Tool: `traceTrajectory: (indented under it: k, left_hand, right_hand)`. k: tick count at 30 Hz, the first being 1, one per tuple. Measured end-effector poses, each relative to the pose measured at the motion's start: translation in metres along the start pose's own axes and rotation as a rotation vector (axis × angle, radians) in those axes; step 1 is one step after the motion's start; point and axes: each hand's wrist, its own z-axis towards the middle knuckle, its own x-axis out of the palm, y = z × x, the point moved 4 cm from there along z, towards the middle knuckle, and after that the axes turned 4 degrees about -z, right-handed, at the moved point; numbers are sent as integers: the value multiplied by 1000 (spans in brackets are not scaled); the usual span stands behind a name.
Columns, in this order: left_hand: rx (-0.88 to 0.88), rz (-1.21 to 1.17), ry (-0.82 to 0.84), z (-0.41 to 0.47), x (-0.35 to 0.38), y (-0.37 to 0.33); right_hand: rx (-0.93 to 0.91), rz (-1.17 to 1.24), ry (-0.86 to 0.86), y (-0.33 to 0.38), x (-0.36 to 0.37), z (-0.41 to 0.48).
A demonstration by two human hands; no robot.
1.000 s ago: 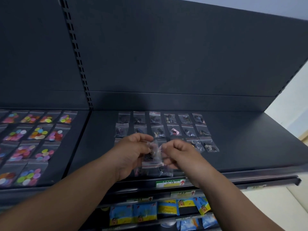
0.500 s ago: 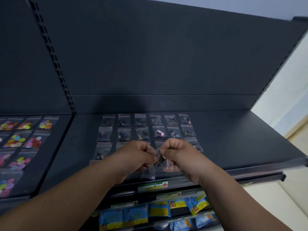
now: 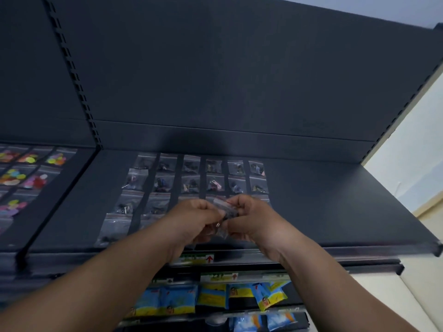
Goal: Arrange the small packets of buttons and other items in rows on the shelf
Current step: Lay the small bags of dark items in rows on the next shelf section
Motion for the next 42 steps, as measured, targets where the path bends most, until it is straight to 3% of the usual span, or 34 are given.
traceTrajectory:
  k: [5,14,24,27,33,38,42]
  left_hand:
    - [25,-34,-50,2,3,1]
    - [70,42,-98,6,12,8]
    - [319,796,-300,1,-32,15]
    - [395,976,-287,0,-35,18]
    - [461,1128,-231,-3,-37,21]
    - [472,1154,-206,-1,-39,22]
    - [467,1199,-180,0,-39,21]
  right_hand:
    - [53,266,-26,-9,-7,-2]
    - [56,135,-72,-18,-10,-1]
    - [66,-251,-199,-28,-8,12]
    - [10,-525,-244,-28,-6,15]
    - [-111,-995,-305,-25,-2,10]
    - [-311,-1024,-222,-22,6,7]
    - [-345,-1051,-99,-25,11,9]
